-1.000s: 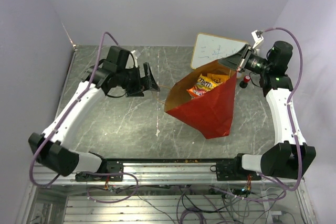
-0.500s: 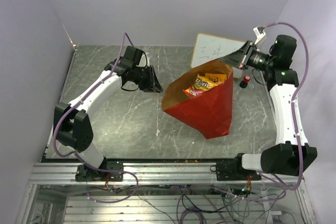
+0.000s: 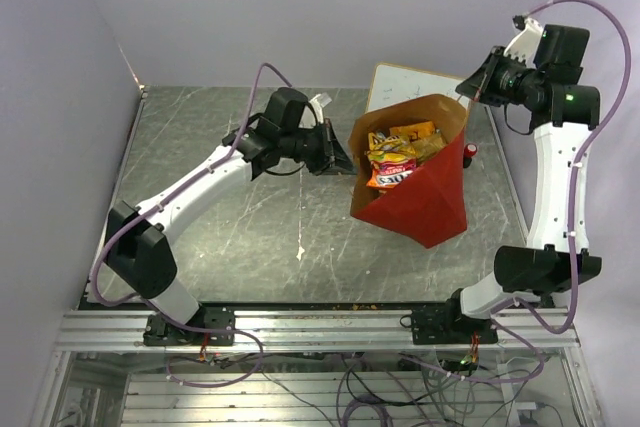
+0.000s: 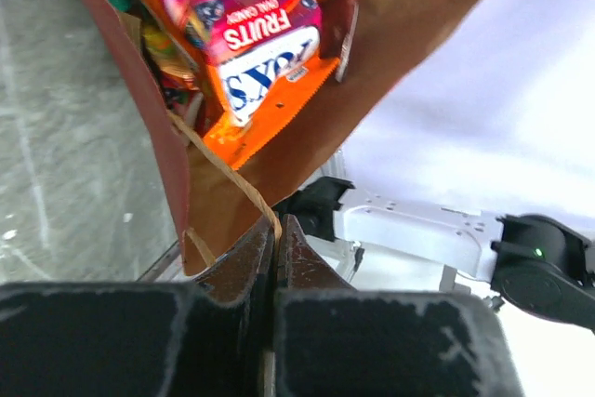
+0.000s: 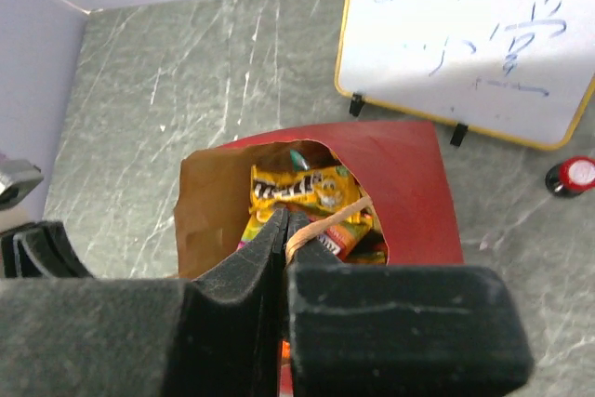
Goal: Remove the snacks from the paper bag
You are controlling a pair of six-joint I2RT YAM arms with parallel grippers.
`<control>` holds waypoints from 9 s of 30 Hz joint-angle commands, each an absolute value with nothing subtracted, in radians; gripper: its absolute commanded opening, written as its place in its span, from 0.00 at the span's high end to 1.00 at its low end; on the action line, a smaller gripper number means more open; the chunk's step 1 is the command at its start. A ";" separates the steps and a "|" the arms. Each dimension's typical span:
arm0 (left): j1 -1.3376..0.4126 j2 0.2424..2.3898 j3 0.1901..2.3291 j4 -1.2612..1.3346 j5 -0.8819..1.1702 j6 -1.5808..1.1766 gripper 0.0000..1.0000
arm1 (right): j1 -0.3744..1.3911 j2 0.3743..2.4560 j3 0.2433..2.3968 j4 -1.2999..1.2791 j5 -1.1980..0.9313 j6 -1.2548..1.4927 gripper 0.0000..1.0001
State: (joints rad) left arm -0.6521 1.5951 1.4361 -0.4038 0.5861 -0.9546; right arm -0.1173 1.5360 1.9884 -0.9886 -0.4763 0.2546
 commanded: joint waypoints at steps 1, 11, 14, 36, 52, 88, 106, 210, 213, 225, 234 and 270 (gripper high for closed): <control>-0.702 1.525 1.483 -0.328 0.593 -1.000 0.93 | -0.123 1.540 2.101 -0.884 -0.561 0.218 1.00; -0.740 1.331 1.029 -0.360 0.552 -0.955 0.93 | -0.038 1.181 1.193 -0.165 -1.067 0.830 1.00; -0.740 1.299 1.018 -0.470 0.500 -0.877 0.93 | 0.021 1.123 1.101 -0.097 -1.046 0.891 1.00; -0.742 1.261 1.350 -0.919 0.132 -0.652 0.38 | 0.050 1.301 1.455 -0.529 -0.917 0.595 1.00; -0.784 1.514 1.423 -0.691 0.221 -0.761 0.57 | 0.049 1.344 1.585 -0.686 -0.819 0.488 1.00; -0.862 1.746 1.172 -0.209 0.227 -0.859 0.51 | -0.025 1.339 1.564 -0.764 -0.874 0.354 1.00; -0.863 1.521 1.417 -0.549 0.197 -0.736 0.93 | 0.001 1.374 1.689 -0.853 -0.682 0.295 1.00; -0.847 1.409 1.452 -0.455 0.027 -0.443 0.11 | 0.135 1.209 1.691 -0.881 -0.183 0.072 1.00; -0.933 1.440 1.484 -0.531 -0.007 -0.372 0.11 | 0.135 1.196 1.677 -0.876 -0.181 0.083 1.00; -0.991 1.699 1.654 -0.694 -0.053 -0.305 0.29 | 0.135 1.193 1.679 -0.890 -0.170 0.066 1.00; -0.989 1.816 1.773 -0.794 -0.200 -0.261 0.33 | 0.135 1.185 1.671 -0.899 -0.168 0.054 1.00; -0.974 2.011 1.871 -0.888 -0.343 -0.188 0.93 | 0.135 1.193 1.659 -0.900 -0.151 0.051 1.00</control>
State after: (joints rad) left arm -0.9756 2.0209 1.8019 -0.8677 -0.3145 -0.1955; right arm 0.1387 1.2110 1.6524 -0.9260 -0.1719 0.0746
